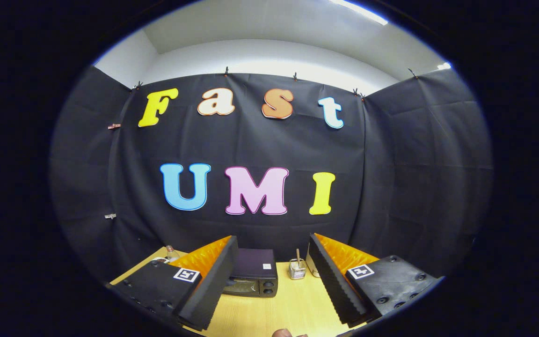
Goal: Open the toaster oven, put the food inside, and close the toaster oven door.
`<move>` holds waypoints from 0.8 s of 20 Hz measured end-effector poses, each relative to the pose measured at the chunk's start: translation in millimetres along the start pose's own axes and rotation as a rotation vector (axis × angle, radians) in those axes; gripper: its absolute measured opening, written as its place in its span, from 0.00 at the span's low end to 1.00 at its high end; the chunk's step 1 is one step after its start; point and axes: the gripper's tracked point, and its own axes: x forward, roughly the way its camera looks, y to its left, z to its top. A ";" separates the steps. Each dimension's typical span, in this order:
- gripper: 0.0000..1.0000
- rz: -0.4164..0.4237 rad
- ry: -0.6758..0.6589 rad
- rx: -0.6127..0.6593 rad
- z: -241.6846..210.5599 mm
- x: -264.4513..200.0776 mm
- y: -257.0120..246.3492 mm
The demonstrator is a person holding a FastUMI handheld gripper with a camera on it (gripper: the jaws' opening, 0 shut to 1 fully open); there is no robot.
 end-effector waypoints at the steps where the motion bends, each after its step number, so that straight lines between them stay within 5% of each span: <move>1: 0.99 0.002 0.004 0.025 6.3 -6.5 1.7; 16: 0.99 -0.025 -0.045 0.092 33.2 -34.6 -9.6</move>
